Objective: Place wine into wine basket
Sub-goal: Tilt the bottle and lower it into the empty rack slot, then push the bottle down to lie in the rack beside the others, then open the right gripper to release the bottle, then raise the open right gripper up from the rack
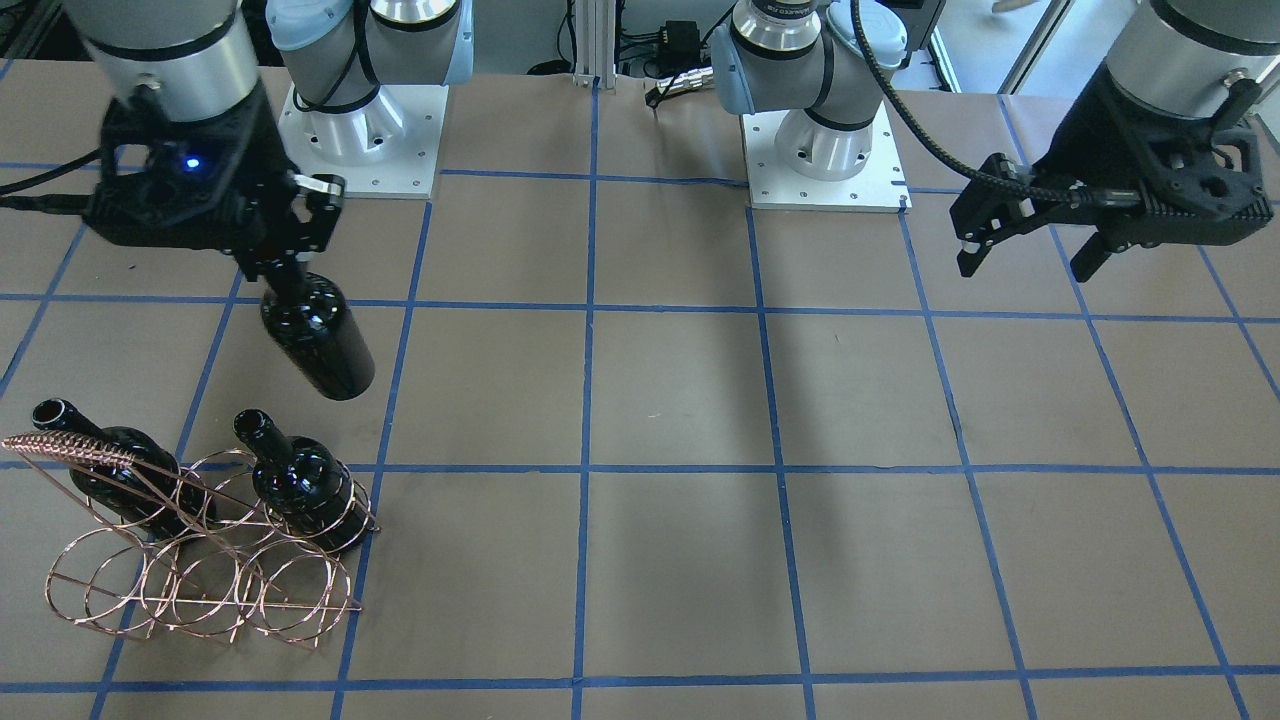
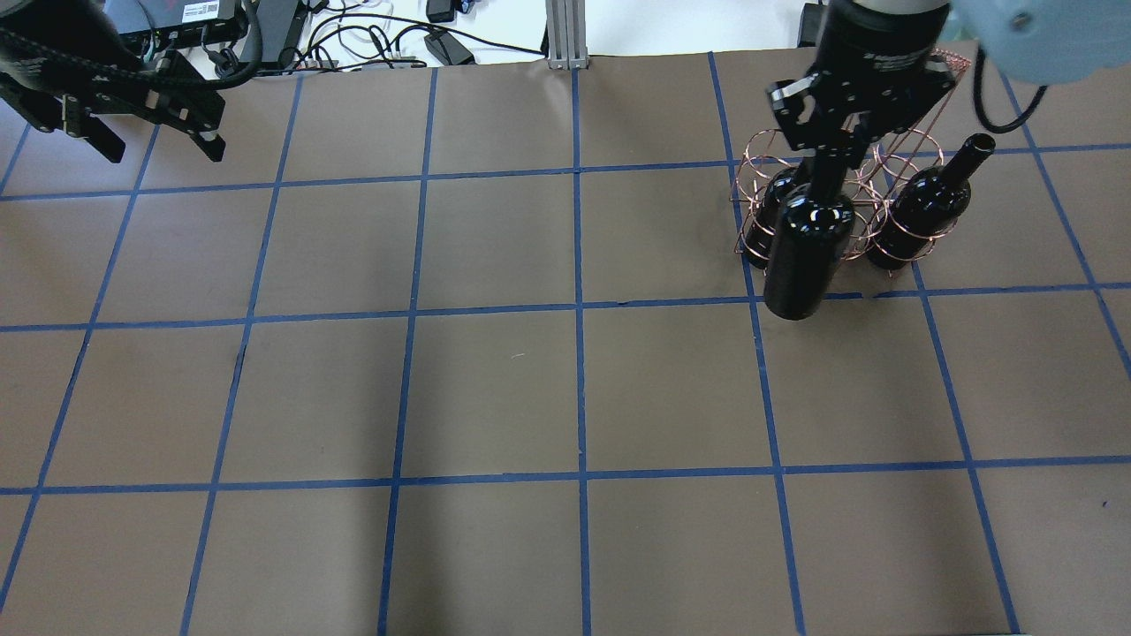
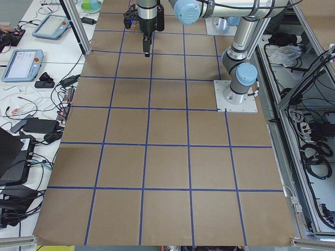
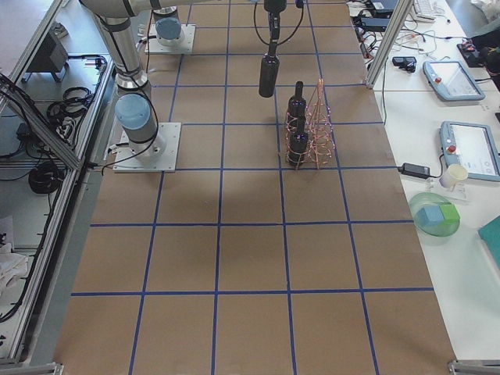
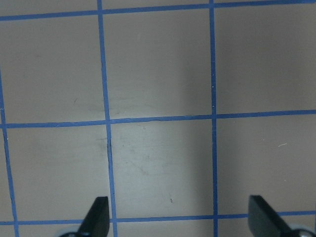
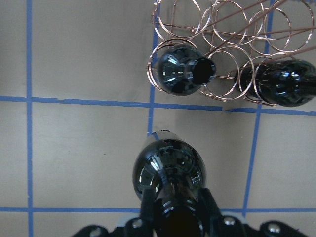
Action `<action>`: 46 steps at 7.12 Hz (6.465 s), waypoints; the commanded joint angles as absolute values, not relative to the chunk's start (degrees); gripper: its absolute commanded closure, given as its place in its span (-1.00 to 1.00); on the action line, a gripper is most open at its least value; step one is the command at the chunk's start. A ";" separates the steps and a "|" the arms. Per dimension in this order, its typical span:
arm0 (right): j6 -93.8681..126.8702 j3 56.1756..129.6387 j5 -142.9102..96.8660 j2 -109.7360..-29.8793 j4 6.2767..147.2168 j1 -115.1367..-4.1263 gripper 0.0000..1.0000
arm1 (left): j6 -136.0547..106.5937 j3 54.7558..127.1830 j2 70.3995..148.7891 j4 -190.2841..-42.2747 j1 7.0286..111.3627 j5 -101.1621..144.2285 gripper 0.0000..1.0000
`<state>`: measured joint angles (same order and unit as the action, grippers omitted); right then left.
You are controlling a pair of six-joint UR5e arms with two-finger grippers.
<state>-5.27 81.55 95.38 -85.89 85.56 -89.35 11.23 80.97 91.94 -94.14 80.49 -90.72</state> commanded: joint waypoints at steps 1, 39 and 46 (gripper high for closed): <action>-13.97 81.48 95.36 -86.05 85.42 -81.05 1.00 | 8.27 81.04 91.58 -94.22 83.14 -90.70 -1.00; -13.92 85.16 92.98 -90.95 94.69 -82.16 -1.00 | 8.35 82.44 91.14 -94.22 83.32 -90.62 -1.00; -2.72 89.47 94.04 -92.90 93.26 -91.32 -1.00 | 7.74 82.44 90.18 -94.22 84.19 -90.53 -1.00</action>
